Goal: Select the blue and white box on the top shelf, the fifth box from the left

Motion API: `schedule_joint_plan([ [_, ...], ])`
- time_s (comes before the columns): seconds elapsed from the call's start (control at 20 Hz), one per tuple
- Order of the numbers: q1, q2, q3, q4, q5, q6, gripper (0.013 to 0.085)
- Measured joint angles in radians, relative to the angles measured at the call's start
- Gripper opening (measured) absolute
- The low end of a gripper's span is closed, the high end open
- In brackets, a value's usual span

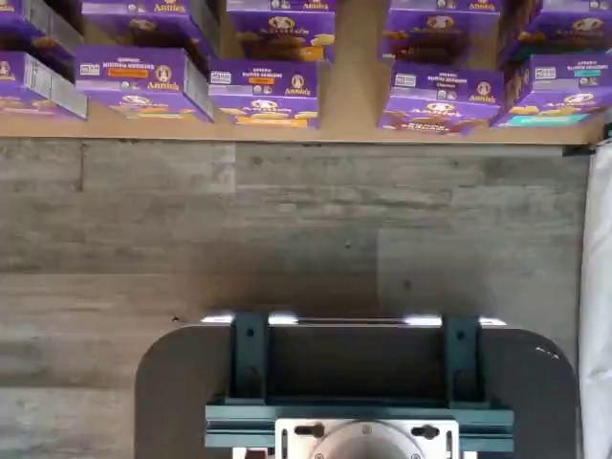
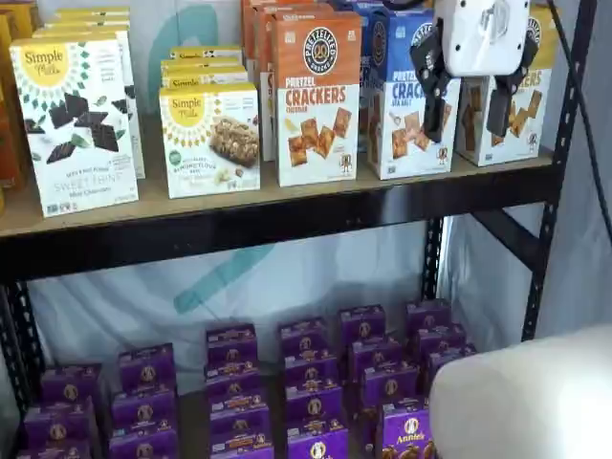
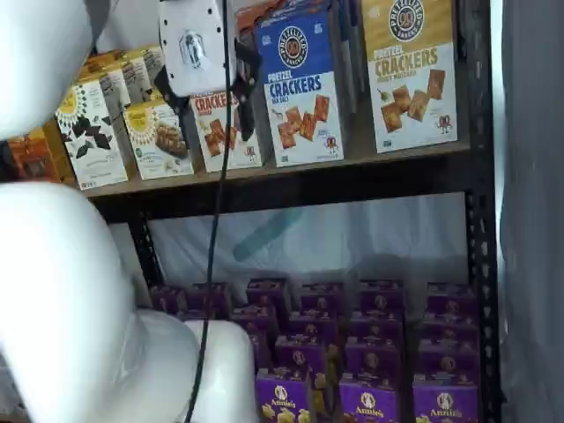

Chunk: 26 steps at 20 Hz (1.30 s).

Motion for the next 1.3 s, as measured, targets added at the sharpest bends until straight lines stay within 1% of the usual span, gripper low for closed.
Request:
schedule_joint_plan([
  [0.05, -0.006, 0.001, -0.001, 0.008, 0.002, -0.003, 0.085],
  [0.1, -0.052, 0.008, -0.006, 0.055, 0.015, -0.023, 0.085],
  [0.15, -0.064, 0.01, -0.007, 0.07, 0.019, -0.031, 0.085],
  [0.25, -0.066, 0.011, -0.008, 0.073, 0.02, -0.034, 0.085],
  [0.55, -0.037, 0.011, -0.004, 0.034, -0.008, -0.024, 0.085],
  [0.85, -0.011, 0.043, -0.015, -0.001, -0.076, -0.013, 0.085],
  [1.05, -0.002, 0.084, -0.05, -0.02, -0.114, -0.011, 0.085],
  [1.3, 0.003, 0.154, -0.12, -0.048, -0.142, -0.014, 0.085],
])
